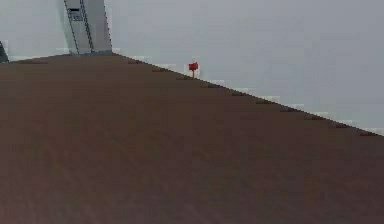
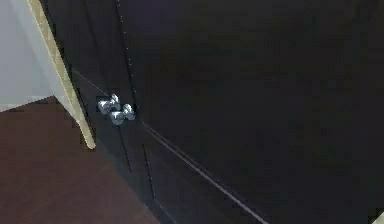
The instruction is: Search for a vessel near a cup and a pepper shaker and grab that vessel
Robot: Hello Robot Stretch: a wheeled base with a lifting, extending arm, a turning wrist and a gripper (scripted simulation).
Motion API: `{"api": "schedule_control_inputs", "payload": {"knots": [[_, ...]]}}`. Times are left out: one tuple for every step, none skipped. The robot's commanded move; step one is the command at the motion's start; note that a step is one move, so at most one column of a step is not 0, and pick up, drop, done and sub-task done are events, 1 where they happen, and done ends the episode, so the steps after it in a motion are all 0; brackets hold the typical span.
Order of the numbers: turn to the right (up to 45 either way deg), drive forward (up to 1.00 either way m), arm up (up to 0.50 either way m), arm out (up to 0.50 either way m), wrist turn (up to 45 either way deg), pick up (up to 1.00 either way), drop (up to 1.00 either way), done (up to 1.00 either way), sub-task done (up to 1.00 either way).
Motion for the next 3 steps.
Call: {"api": "schedule_control_inputs", "payload": {"knots": [[-45.0, 0.00, 0.00, 0.00, 0.0, 0.00, 0.00, 0.00, 0.00], [0.0, 0.20, 0.00, 0.00, 0.0, 0.00, 0.00, 0.00, 0.00], [-45.0, 0.00, 0.00, 0.00, 0.0, 0.00, 0.00, 0.00, 0.00]]}}
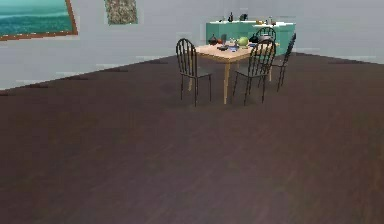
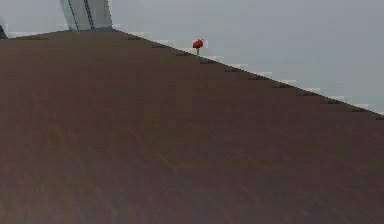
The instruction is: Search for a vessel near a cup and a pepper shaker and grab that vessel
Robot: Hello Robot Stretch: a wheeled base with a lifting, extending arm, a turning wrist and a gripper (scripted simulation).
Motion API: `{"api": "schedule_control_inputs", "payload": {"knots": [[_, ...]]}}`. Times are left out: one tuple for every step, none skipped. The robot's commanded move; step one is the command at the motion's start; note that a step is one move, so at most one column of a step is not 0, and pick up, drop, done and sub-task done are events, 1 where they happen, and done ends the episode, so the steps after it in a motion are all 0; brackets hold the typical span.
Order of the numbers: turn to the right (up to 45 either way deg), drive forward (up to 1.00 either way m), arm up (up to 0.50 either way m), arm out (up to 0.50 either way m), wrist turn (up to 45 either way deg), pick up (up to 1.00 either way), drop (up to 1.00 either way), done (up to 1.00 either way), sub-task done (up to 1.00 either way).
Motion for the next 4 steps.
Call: {"api": "schedule_control_inputs", "payload": {"knots": [[-15.0, 0.00, 0.00, 0.00, 0.0, 0.00, 0.00, 0.00, 0.00], [0.0, 1.00, 0.00, 0.00, 0.0, 0.00, 0.00, 0.00, 0.00], [0.0, 1.00, 0.00, 0.00, 0.0, 0.00, 0.00, 0.00, 0.00], [0.0, 1.00, 0.00, 0.00, 0.0, 0.00, 0.00, 0.00, 0.00]]}}
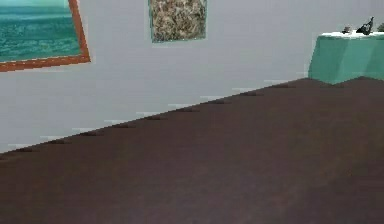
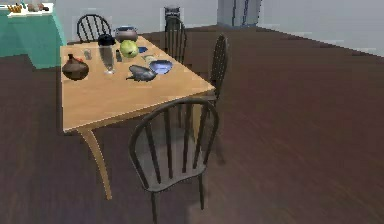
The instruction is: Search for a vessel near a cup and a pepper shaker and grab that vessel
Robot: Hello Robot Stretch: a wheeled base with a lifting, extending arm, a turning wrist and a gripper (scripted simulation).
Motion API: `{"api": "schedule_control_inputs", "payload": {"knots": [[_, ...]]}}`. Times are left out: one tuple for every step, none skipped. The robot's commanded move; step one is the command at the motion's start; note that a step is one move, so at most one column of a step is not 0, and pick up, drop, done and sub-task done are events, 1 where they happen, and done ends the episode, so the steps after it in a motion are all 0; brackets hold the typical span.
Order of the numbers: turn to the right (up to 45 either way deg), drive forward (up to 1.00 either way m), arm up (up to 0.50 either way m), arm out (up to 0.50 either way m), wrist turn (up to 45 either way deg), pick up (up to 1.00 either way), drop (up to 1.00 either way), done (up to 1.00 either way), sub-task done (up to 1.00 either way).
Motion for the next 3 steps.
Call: {"api": "schedule_control_inputs", "payload": {"knots": [[-15.0, 0.00, 0.00, 0.00, 0.0, 0.00, 0.00, 0.00, 0.00], [0.0, 0.10, 0.00, 0.00, 0.0, 0.00, 0.00, 0.00, 0.00], [39.0, 0.00, 0.00, 0.00, 0.0, 0.00, 0.00, 0.00, 0.00]]}}
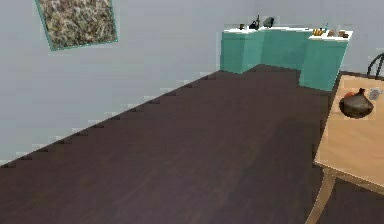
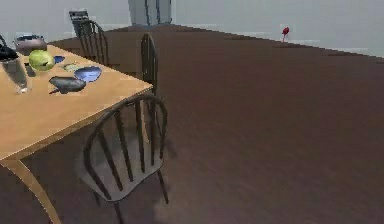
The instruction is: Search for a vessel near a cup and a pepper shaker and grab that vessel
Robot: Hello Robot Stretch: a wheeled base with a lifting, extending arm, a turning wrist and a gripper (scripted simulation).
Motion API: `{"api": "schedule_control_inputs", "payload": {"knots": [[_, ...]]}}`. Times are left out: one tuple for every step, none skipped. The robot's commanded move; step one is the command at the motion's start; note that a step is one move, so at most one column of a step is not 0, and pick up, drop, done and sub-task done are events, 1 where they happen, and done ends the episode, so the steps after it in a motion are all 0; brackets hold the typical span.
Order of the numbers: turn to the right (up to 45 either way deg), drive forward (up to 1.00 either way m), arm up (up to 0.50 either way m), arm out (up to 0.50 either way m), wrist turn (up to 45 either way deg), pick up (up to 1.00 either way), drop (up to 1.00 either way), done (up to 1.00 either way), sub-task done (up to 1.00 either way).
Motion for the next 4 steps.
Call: {"api": "schedule_control_inputs", "payload": {"knots": [[3.0, 0.00, 0.00, 0.00, 0.0, 0.00, 0.00, 0.00, 0.00], [0.0, 0.70, 0.00, 0.00, 0.0, 0.00, 0.00, 0.00, 0.00], [45.0, 0.00, 0.00, 0.00, 0.0, 0.00, 0.00, 0.00, 0.00], [-42.0, 0.00, 0.00, 0.00, 0.0, 0.00, 0.00, 0.00, 0.00]]}}
